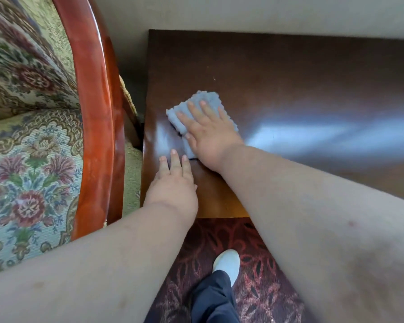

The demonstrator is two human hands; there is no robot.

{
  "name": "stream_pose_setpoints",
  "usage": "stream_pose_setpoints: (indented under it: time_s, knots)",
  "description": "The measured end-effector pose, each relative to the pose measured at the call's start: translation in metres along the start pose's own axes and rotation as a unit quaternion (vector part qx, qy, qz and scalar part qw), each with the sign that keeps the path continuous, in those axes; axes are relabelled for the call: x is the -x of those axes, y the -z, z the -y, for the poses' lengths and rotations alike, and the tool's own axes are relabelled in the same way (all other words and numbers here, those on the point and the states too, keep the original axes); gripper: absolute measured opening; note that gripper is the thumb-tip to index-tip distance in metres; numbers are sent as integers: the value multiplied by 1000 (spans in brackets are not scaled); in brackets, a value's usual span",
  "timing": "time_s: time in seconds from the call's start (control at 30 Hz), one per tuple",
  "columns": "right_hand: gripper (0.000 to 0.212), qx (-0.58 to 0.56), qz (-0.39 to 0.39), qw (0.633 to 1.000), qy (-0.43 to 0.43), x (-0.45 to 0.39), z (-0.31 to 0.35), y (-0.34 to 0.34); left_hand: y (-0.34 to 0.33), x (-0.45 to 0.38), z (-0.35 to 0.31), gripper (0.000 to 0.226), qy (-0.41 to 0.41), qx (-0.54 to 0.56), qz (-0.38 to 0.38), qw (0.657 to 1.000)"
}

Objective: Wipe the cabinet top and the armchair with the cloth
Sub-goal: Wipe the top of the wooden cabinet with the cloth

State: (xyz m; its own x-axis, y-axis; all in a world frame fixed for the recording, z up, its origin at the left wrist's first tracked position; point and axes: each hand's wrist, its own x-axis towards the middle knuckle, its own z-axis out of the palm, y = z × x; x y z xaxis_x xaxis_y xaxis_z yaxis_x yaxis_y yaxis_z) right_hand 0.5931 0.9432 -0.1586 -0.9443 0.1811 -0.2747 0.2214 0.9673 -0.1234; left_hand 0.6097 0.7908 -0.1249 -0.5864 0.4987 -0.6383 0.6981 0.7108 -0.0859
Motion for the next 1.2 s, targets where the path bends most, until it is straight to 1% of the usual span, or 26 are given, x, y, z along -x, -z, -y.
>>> stream_pose_setpoints:
  time_s: [0.03,0.07,0.17,0.23,0.33,0.4,0.43,0.47,0.5,0.53,0.63,0.7,0.73,0.77,0.83,0.87,0.9,0.97,1.1,1.2]
  knots:
    - [55,-2,1,1000,0,18,-7,-3,5,1,2,68,-3,-7,17,1000]
    - [55,-10,0,1000,-21,42,-16,-2,13,7,3,68,-11,-10,29,999]
    - [55,-44,-3,994,-97,101,-31,-15,29,8,9,73,-27,-20,69,997]
    - [56,-43,7,988,-145,127,-29,-26,44,5,13,74,-37,-35,103,993]
    - [58,-45,22,978,-204,154,0,-34,71,13,19,49,-88,-123,105,983]
    - [60,-42,27,978,-202,164,31,-38,84,21,30,38,-110,-142,91,980]
    - [61,-47,31,980,-190,165,48,-40,88,29,38,30,-121,-143,69,980]
    - [61,-55,34,983,-174,162,63,-40,88,39,47,19,-136,-143,22,980]
    - [62,-59,34,985,-158,157,73,-40,87,50,55,9,-164,-164,-41,972]
    - [61,-62,30,987,-143,147,78,-39,84,60,64,7,-186,-186,-91,960]
    - [62,-61,17,993,-104,104,72,-32,72,74,83,25,-209,-163,-147,953]
    - [62,-57,9,993,-99,72,62,-27,69,74,91,32,-218,-93,-213,948]
    - [63,-59,8,993,-106,56,59,-24,69,75,95,35,-209,-32,-249,945]
    - [63,-63,8,991,-116,40,57,-20,68,76,97,43,-187,42,-281,941]
    - [63,-69,11,987,-144,17,58,-14,68,77,100,65,-112,190,-325,920]
    - [63,-73,11,985,-155,10,62,-12,68,77,100,72,-73,229,-336,911]
    - [63,-79,11,983,-165,9,65,-10,68,78,98,76,-43,241,-337,909]
    - [62,-88,5,981,-175,22,74,-11,68,76,96,79,-15,210,-330,920]
    - [62,-90,-14,981,-169,79,87,-24,67,72,94,81,-20,131,-295,946]
    - [62,-77,3,983,-165,83,85,-26,66,70,95,80,-17,111,-282,953]
